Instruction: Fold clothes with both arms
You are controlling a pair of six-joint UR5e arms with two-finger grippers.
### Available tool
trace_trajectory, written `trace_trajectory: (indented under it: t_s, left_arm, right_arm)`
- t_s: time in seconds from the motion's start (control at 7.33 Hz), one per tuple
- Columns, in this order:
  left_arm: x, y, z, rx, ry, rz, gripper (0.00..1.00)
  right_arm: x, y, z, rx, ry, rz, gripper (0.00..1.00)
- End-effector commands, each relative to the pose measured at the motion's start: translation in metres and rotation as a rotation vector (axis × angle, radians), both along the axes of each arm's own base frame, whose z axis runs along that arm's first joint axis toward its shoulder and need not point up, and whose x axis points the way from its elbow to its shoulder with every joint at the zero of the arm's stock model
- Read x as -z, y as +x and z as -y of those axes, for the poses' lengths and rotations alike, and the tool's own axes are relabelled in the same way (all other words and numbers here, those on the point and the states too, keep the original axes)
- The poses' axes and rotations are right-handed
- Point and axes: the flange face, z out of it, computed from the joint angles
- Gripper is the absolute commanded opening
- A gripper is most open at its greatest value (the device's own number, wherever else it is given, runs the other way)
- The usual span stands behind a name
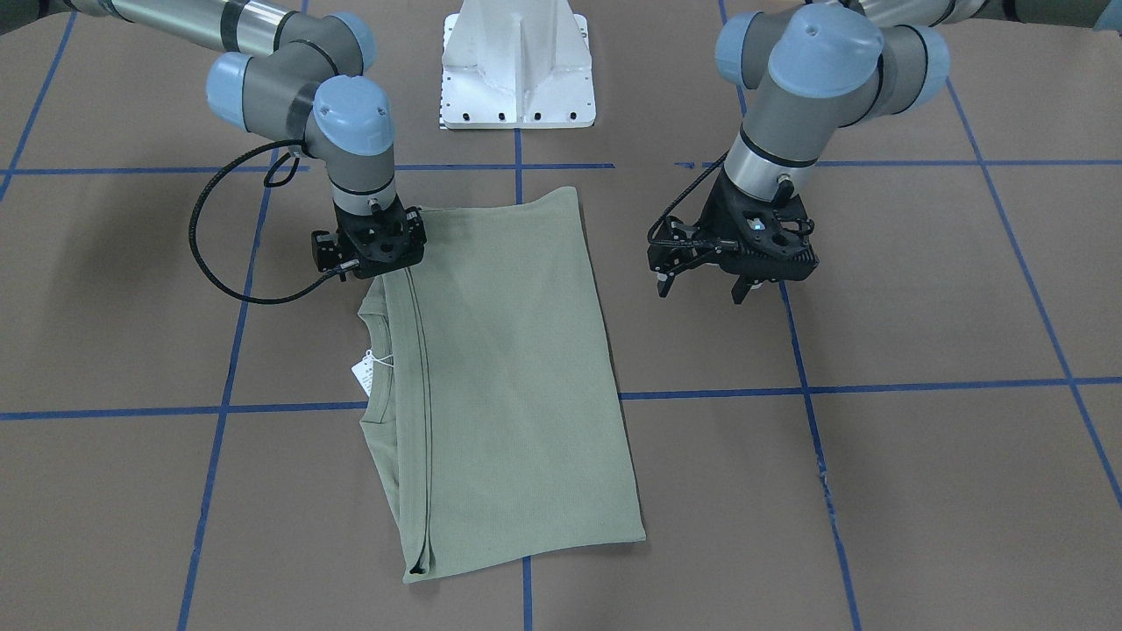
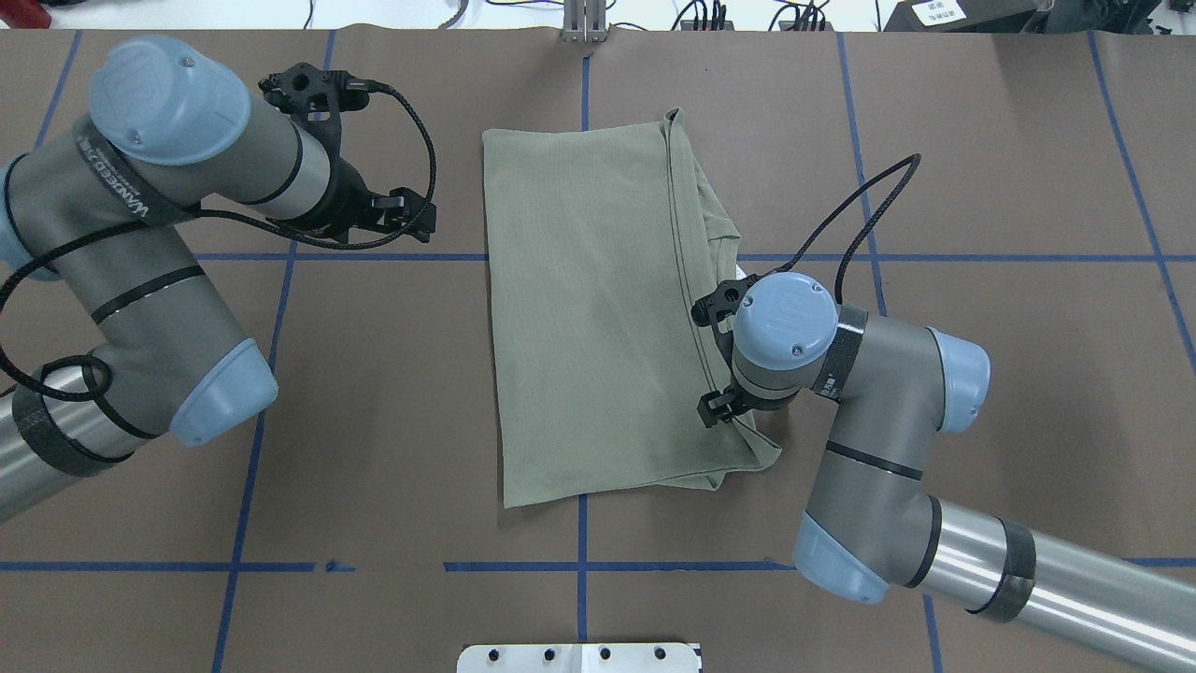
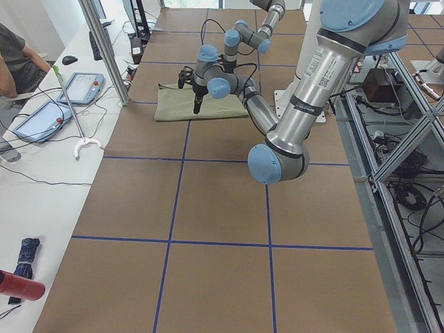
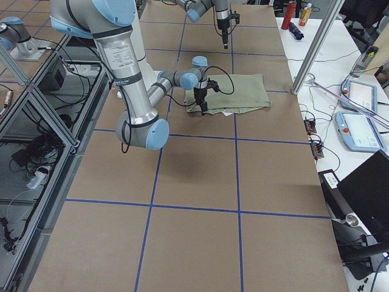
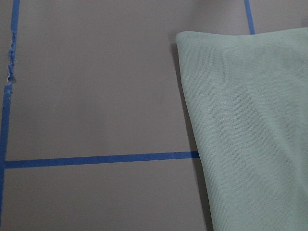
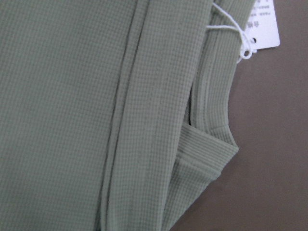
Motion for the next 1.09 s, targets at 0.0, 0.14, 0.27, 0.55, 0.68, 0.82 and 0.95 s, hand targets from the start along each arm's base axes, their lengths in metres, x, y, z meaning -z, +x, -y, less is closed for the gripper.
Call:
trace_trajectory:
  t_s: [0.0, 0.14, 0.27, 0.55, 0.68, 0.82, 0.95]
  left_arm:
    - [0.0, 0.0, 0.0, 0.0, 0.0, 0.001, 1.0]
    - [-0.001, 0.001, 0.001, 0.001, -0.003, 0.001, 1.0]
    - [0.001, 0.002, 0.002, 0.003, -0.004, -0.001, 1.0]
    - [0.002, 0.008, 0.001, -0.001, -0.007, -0.006, 1.0]
    - [0.002, 0.009, 0.001, 0.0, -0.008, -0.008, 1.0]
    - [0.004, 0.01, 0.002, 0.0, -0.007, -0.009, 1.0]
    - [0.004, 0.01, 0.002, 0.0, -0.008, -0.008, 1.0]
  right_arm:
    - [-0.001, 0.007, 0.008, -0.013, -0.004, 0.001, 1.0]
    - [-0.002, 0.013, 0.015, -0.024, -0.006, 0.001, 1.0]
    - [-0.008, 0.018, 0.017, -0.013, 0.003, -0.006, 1.0]
    - [-0.029, 0.033, 0.02, -0.02, -0.006, -0.033, 1.0]
    - [-0.032, 0.039, 0.026, -0.022, -0.002, -0.037, 1.0]
    - [-0.043, 0.047, 0.029, -0.021, -0.002, -0.055, 1.0]
    - [-0.046, 0.051, 0.031, -0.027, -0.004, -0.057, 1.0]
